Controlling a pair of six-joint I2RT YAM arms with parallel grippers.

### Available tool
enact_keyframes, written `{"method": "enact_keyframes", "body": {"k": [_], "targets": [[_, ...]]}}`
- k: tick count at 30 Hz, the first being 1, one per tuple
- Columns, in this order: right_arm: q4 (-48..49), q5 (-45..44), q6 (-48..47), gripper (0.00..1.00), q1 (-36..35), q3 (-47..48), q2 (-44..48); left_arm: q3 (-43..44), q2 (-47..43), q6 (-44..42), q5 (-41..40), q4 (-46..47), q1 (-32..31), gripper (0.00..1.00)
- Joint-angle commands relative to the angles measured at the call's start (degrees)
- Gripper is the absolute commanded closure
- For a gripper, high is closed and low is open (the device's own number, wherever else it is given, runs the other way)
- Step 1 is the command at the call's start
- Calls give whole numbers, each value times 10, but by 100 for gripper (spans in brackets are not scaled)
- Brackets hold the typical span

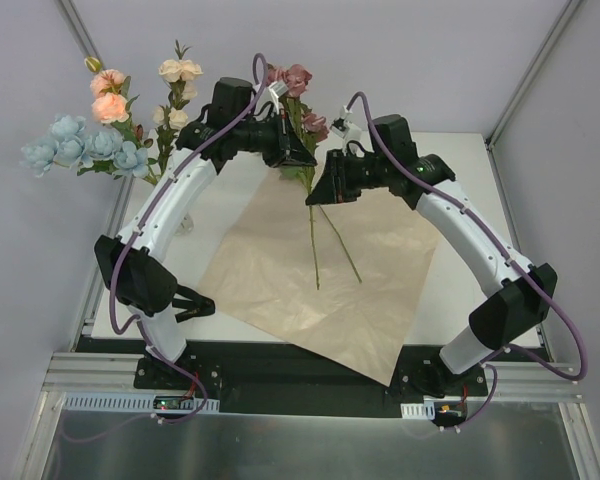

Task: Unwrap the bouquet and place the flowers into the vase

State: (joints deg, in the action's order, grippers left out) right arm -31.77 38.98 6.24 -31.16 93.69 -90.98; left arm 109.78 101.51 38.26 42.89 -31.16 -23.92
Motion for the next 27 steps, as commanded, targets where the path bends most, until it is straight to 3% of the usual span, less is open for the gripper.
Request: {"method": "enact_keyframes", "body": {"k": [1, 2, 5, 11, 19, 27], "targets": [[-11, -24, -6, 65, -7, 29, 15, 18, -58, -39, -40, -7, 17, 100], [-22, -44, -10, 54, -7, 34, 14, 21, -62, -50, -57, -14, 19, 100], [-38, -56, -11, 45, -3, 45, 11, 30, -83, -74, -82, -36, 27, 100], [-59, -56, -9, 41, 9, 47, 6, 52, -138, -144, -214, -85, 33, 100], [-99, -62, -26, 41, 16, 53, 8, 61, -223, -237, -626, -89, 38, 100], [-110, -77, -47, 40, 20, 34, 19, 132, -200, -284, -804, -60, 62, 100]]}}
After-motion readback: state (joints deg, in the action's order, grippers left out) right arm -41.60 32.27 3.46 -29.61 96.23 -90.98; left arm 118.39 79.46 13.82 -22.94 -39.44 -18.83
